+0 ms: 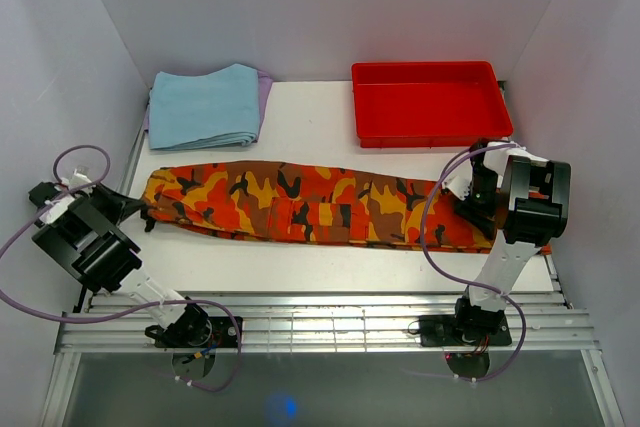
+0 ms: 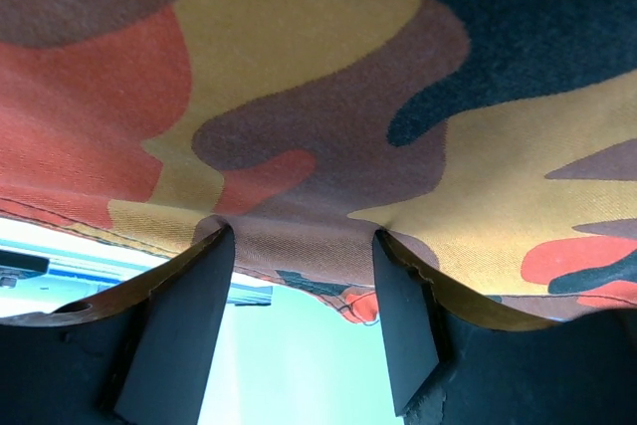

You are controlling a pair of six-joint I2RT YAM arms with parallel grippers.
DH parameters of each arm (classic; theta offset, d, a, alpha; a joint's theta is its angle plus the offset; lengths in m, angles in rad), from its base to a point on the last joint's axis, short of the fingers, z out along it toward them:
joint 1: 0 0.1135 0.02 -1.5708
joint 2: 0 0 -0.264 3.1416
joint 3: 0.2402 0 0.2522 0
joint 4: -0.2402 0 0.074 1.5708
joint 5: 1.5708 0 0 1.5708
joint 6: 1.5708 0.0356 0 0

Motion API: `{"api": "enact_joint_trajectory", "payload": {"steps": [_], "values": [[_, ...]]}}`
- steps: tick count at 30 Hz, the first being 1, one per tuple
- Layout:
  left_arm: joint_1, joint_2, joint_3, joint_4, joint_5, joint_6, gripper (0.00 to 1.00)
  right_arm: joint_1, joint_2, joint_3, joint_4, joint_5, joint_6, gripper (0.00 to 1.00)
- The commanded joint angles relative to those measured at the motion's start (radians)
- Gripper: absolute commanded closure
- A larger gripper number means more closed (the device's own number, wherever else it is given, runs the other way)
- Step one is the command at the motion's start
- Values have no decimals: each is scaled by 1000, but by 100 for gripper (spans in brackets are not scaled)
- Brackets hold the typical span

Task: Fold and stack the trousers
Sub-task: Fold the trousers

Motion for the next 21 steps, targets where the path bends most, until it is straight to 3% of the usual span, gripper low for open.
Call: {"api": "enact_joint_trajectory", "payload": {"steps": [1, 6, 9, 19, 21], "values": [[2, -59, 73, 78, 127, 2, 100, -17, 58, -27, 91, -73, -55, 36], [-11, -112, 111, 85, 236, 131, 100, -17, 57, -30, 95, -66, -72, 37], [-15, -126, 110, 82, 222, 180, 100, -16, 55, -33, 98, -67, -75, 37], [-25, 29, 16, 48, -64, 354, 100, -13, -26, -63, 36, -124, -151, 37], [-26, 27, 51, -3, -68, 393, 77, -1, -61, -34, -12, -168, -173, 36]]}}
